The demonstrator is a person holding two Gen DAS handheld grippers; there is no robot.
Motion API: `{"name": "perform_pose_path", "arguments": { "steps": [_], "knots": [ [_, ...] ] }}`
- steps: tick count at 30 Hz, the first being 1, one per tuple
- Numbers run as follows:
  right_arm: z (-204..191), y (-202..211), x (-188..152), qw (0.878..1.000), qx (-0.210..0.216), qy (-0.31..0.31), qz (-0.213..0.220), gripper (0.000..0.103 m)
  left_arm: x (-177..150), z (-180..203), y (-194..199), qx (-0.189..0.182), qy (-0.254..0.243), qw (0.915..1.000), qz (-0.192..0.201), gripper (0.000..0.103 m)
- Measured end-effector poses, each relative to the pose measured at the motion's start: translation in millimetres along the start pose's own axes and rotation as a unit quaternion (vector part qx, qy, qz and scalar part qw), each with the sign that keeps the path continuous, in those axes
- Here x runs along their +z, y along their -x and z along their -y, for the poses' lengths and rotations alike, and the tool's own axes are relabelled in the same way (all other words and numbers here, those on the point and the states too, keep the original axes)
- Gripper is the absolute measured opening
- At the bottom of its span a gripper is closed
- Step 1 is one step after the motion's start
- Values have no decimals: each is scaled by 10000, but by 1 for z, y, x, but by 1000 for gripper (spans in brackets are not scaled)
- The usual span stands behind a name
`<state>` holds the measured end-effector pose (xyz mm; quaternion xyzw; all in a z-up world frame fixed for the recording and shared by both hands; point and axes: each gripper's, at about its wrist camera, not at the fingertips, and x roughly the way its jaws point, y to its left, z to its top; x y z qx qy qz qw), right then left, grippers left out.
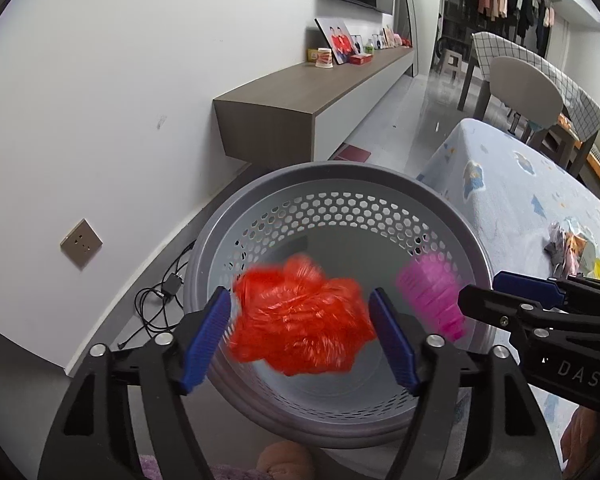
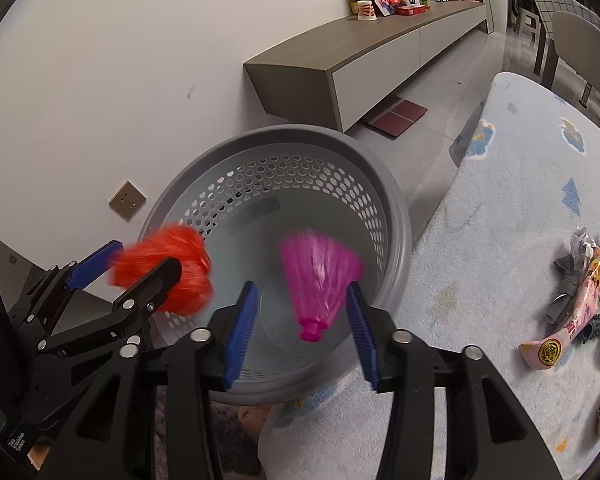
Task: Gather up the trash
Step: 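Open both grippers over the grey basket, dropping the bag and shuttlecock, then move both grippers back over the table toward the beige ball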
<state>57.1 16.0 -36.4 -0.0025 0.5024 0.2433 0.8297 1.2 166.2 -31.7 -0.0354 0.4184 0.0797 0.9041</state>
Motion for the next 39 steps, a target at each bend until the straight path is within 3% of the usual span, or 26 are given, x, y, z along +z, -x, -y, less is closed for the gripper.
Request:
{"name": "perform_pose_path", "arguments": {
  "steps": [3,28,39],
  "knots": [
    [-1,3,-2,10000,-5,-24,57,52,0,-4,-1,38,57,10000,5,80],
    [-1,16,-12,9995,-233,-92,207,51,1,-7,5,116,156,9997,121,88],
    [10,43,-30,9975,-471,-290,432,52,-1,3,15,114,69,9995,288,90]
  ]
}}
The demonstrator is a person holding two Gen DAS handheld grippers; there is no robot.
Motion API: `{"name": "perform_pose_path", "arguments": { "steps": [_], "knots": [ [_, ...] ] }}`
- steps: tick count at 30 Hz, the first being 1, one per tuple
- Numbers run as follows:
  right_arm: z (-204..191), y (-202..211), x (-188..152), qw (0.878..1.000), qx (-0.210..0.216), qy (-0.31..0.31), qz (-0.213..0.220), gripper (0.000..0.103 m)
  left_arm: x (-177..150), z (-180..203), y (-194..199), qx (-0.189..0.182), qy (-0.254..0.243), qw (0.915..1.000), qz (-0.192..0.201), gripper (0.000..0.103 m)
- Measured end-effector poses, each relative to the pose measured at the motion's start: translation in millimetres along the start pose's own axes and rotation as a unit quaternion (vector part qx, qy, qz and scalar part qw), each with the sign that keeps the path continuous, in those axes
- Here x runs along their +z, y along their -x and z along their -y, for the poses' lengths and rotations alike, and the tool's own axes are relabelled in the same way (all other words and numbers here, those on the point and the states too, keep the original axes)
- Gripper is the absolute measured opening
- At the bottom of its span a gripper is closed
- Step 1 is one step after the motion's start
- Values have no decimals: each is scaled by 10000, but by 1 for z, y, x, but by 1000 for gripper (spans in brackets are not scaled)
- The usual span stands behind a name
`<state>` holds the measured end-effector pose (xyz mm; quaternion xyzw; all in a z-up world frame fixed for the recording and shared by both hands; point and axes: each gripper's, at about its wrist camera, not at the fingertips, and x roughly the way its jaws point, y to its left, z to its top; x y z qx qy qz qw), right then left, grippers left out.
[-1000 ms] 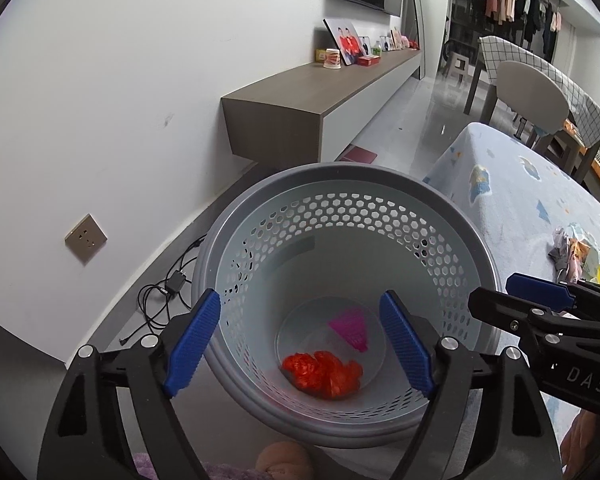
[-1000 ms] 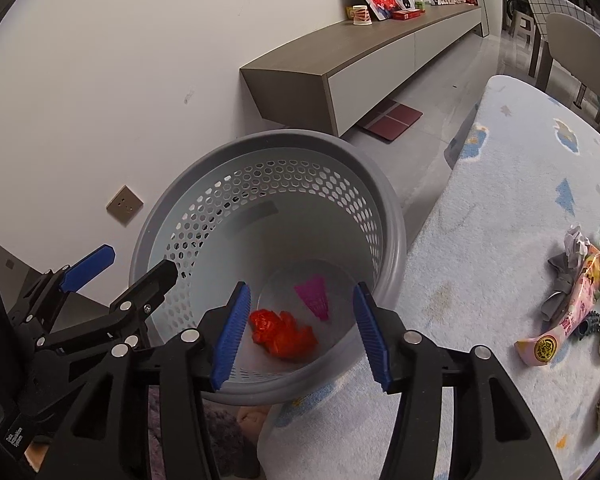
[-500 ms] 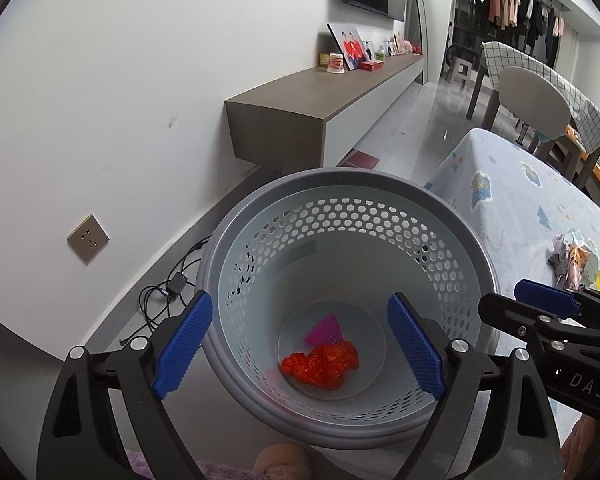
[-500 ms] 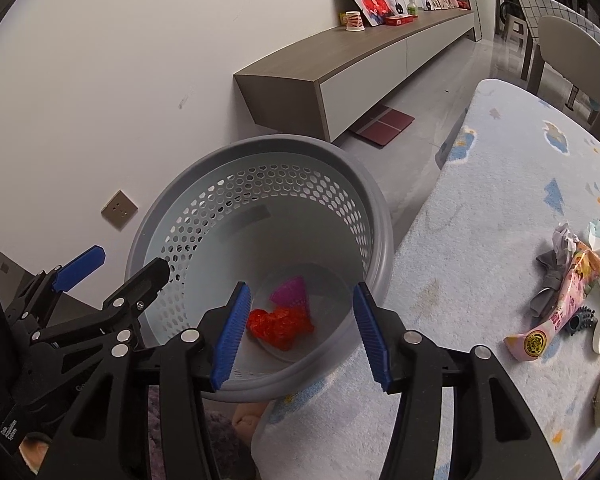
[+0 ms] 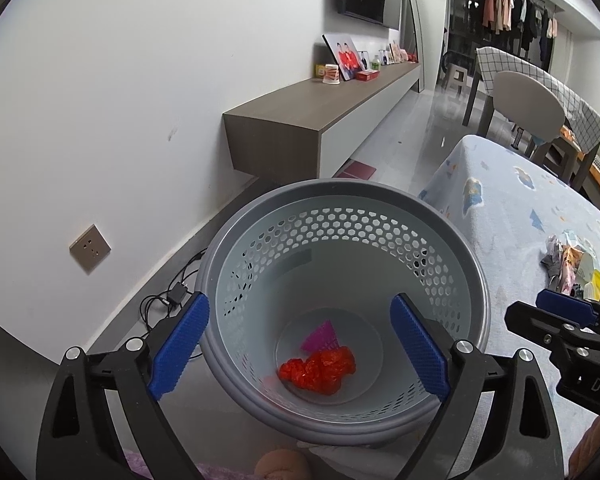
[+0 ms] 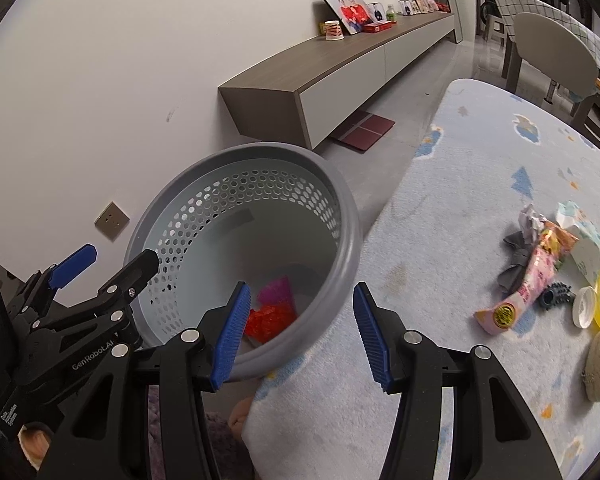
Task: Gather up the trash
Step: 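Move both grippers back over the table toward the beige ball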
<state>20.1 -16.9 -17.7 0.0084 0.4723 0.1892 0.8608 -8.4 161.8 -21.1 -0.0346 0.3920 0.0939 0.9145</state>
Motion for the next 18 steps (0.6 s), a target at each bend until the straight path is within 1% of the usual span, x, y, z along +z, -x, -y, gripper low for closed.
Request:
{"name": "perform_pose_path", "arguments": {
  "steps": [2,7,14,18],
  "knots": [
    [7,7,-7,9999,-67,-86,42,55,0,4,3,-31,-33,10000,32,90],
    [27,21,-26,9991,-225,-363,53,55,-2,17,10,-100,-169,9997,135,90],
    [71,51,-52,9948,-557,-830,218,55,-6,40,19,-307,-358,9987,213,91],
    [98,70,-67,9899,-819,-1111,335,55,-8,56,23,-470,-472,9975,248,92]
  ]
}}
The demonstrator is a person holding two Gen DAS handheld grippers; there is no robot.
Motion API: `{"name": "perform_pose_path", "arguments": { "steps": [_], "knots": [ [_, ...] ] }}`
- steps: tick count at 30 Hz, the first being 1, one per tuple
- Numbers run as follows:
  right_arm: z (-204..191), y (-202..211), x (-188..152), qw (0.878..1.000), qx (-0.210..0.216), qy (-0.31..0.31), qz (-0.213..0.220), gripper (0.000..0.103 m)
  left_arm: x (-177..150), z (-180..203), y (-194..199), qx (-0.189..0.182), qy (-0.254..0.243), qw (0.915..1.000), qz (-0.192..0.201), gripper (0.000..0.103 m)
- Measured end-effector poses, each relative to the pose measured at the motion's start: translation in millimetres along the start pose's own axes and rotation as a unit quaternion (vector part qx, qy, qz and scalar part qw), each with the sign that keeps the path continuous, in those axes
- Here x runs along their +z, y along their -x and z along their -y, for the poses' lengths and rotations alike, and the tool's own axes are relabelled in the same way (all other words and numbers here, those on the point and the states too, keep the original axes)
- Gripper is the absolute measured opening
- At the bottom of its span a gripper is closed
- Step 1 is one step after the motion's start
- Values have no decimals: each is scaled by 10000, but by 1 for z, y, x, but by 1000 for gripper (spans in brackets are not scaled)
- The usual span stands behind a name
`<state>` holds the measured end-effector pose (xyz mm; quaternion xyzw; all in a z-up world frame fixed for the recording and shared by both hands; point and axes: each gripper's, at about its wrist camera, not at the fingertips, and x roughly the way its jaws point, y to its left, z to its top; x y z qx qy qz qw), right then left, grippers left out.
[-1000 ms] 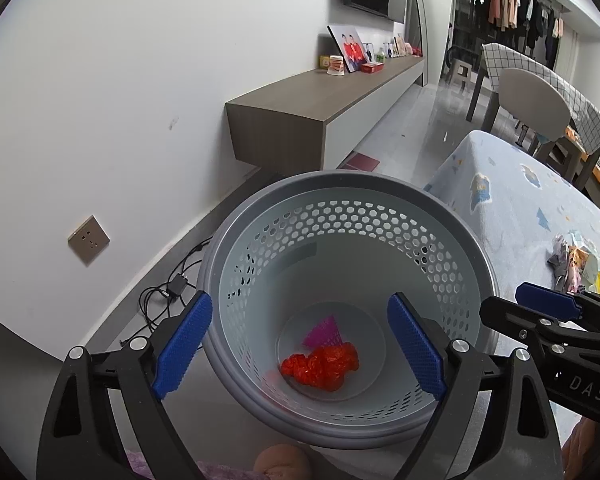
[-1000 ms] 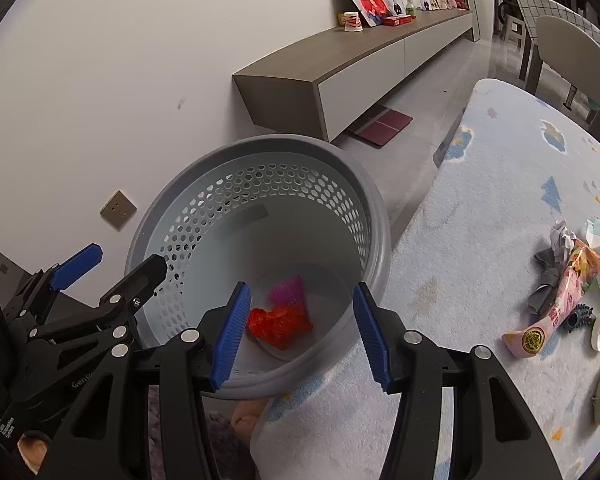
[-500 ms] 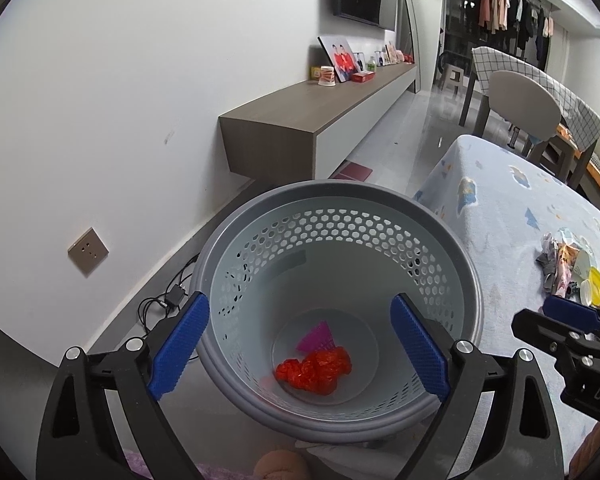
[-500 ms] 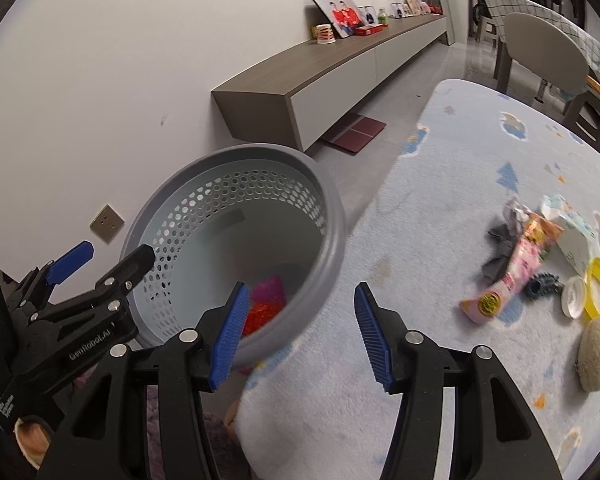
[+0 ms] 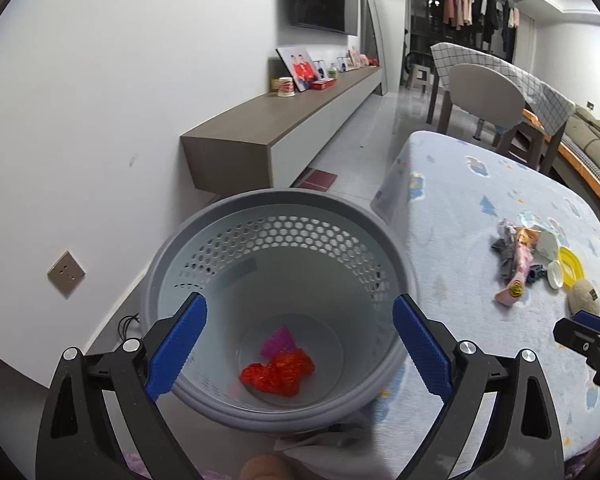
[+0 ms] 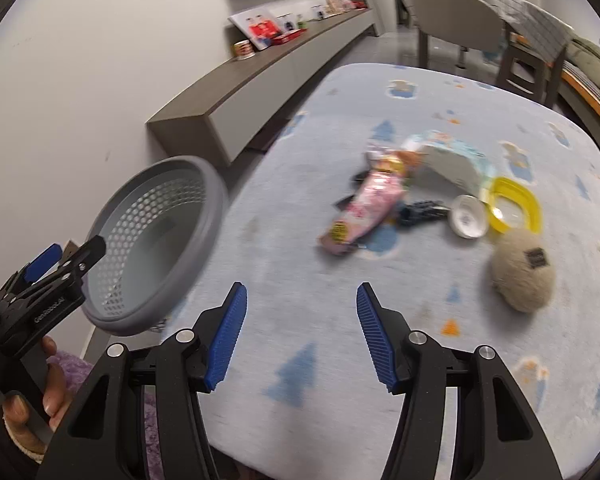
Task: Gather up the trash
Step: 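Move both grippers back over the table toward the beige ball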
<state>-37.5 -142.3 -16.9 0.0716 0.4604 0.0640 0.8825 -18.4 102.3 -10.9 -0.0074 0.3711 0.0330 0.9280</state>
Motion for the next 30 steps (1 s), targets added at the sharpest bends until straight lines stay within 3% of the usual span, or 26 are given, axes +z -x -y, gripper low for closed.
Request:
{"name": "perform_pose_path", "arguments": {
  "steps": [13,22,30],
  "knots": [
    [102,29,-23,9930,-933,-714,95,57,0,53,5,-525,-282,9982,26,94],
    [135,23,-19,9906,-1208,-635,-51,65,-3,73,1,-619,-445,9971,0,94],
    [146,1,-1,9932,-1036,-487,-185,77,-5,79,-6,-581,-501,9970,-85,95]
  ]
}}
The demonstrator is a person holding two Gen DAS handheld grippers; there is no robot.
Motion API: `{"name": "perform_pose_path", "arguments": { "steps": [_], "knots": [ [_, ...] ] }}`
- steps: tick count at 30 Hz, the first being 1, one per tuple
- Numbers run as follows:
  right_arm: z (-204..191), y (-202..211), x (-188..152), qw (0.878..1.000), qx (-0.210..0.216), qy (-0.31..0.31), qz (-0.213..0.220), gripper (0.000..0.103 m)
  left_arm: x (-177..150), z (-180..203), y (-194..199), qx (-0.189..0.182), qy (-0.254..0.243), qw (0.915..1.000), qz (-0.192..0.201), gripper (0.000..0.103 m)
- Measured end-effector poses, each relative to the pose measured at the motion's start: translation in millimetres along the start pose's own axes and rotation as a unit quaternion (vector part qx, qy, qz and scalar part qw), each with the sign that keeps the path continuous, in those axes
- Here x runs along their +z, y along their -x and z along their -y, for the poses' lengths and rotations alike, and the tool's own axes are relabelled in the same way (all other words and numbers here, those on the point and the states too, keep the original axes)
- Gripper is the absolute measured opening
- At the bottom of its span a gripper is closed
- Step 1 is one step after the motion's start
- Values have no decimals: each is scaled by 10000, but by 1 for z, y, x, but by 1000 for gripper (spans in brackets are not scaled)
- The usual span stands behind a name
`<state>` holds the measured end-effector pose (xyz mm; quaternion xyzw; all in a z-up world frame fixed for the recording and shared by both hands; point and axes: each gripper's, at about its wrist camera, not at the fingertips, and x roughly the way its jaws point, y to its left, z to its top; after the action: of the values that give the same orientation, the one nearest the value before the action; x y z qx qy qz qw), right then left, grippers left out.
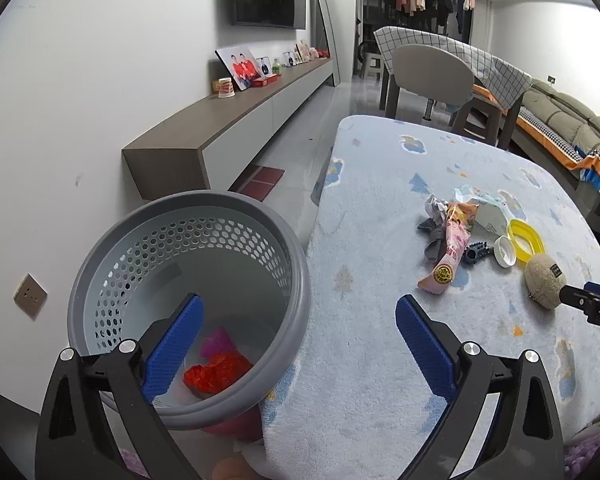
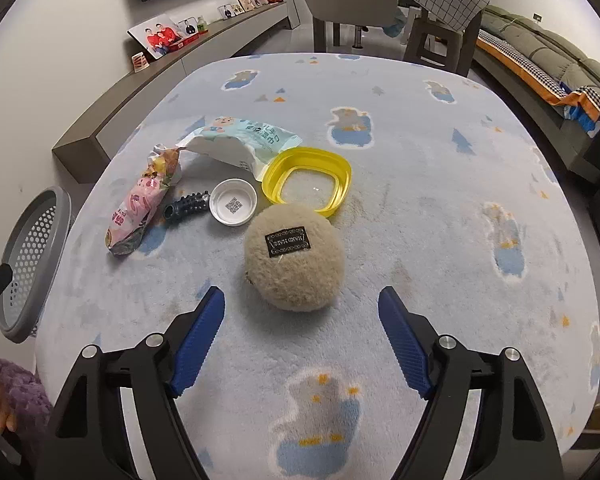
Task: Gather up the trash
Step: 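Move both grippers back over the table toward the beige ball, then grasp the beige fluffy ball with the right gripper while the left grasps the pink wrapper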
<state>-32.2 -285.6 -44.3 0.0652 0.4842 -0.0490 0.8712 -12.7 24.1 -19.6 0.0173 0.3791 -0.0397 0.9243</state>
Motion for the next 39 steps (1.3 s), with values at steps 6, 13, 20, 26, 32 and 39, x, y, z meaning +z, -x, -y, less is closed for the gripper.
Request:
{"name": "perform_pose_path", "arguments": {
  "steps": [6,13,20,26,32,39],
  "knots": [
    [-5,-17,9,9997,-47,213,-106,77,0,2,-6,-36,-11,10000,-89,95],
    [-5,-35,14,9997,70,142,-211,77,-2,9,-11,-40,-95,9998,-148,95],
    [-3,-52,20,9993,179,8,-340,77,-3,16,-14,-47,-184,9996,-190,95],
    [-4,-51,20,9995,163,15,-269,62,-5,23,-17,-179,-243,9992,-274,95],
    [0,-39,19,9994,303,-135,-128,60,-7,38,-19,-235,-461,9981,-333,95],
    [5,-14,17,9981,509,-328,63,60,0,62,-23,-375,-719,9961,-360,95]
  ]
}}
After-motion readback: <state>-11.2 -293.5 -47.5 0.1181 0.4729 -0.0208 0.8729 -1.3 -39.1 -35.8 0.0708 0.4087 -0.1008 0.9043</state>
